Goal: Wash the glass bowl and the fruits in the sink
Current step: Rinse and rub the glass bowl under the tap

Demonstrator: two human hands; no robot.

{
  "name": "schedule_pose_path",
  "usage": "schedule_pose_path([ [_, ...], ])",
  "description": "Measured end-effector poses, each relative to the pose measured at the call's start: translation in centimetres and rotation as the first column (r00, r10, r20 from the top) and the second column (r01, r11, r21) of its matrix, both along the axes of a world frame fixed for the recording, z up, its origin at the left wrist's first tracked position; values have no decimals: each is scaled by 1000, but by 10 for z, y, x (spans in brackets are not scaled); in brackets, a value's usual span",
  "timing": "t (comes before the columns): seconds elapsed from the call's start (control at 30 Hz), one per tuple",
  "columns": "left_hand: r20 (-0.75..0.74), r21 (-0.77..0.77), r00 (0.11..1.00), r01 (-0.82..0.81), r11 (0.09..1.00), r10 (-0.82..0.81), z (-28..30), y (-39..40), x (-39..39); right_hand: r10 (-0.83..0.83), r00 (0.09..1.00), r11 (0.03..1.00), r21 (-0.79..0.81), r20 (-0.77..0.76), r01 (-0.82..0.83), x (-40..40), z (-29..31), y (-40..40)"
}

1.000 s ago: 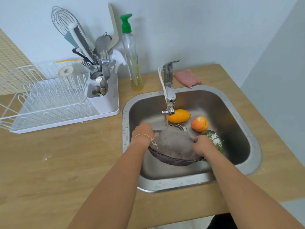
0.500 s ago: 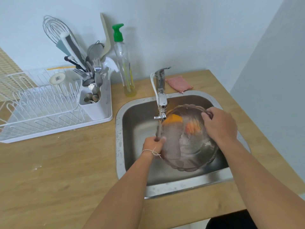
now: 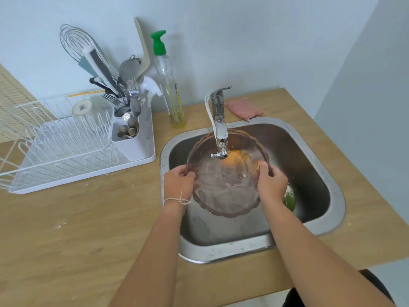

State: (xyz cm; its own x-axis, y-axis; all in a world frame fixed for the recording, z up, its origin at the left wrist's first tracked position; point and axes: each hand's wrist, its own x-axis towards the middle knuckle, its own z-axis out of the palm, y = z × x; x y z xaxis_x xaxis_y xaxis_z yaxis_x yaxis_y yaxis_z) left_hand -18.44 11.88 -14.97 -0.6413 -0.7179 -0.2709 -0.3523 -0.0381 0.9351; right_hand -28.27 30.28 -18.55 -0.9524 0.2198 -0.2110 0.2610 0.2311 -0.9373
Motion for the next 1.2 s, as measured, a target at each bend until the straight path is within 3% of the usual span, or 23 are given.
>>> schedule_pose_path([
  [0.2, 22, -272, 1000, -7, 962, 13, 30, -15, 5, 228, 932, 974, -73, 281, -217, 2, -62, -14],
  [0.3, 25, -361, 1000, 1, 933, 9, 39, -15, 1, 305, 886, 951, -70, 350, -300, 7, -42, -13],
  [0.4, 80, -350, 997, 32, 936, -4, 38, -13, -5, 364, 829, 928, -87, 425, -362, -2, -26, 0],
  [0.53, 200, -261, 979, 86, 962, -33, 2, -7, -16, 372, 806, 898, 42, 460, -439, -25, 8, 32],
  [0.6, 247, -151, 966, 117, 981, -77, -23, 3, -23, 372, 847, 847, 236, 379, -477, -36, 29, 47],
  [0.7, 249, 90, 955, 143, 986, -161, -83, 10, -40, 430, 881, 658, 600, 198, -455, -42, 59, 57],
  [0.77, 220, 198, 956, 152, 968, -195, -94, 22, -46, 478, 878, 647, 660, 41, -383, -42, 72, 57],
  [0.87, 156, 291, 978, 90, 953, -140, -95, 28, -50, 481, 865, 718, 630, -139, -298, -37, 82, 54],
  [0.97, 142, 202, 987, 47, 978, -77, -119, 6, -51, 458, 872, 792, 525, -173, -312, -29, 78, 51],
  [1.03, 165, 78, 986, 3, 997, -16, -95, -5, -37, 429, 892, 828, 458, -144, -325, -20, 70, 45],
  [1.2, 147, -205, 987, -31, 978, 62, 1, -5, 8, 348, 933, 898, 255, 91, -360, 1, 19, 18],
])
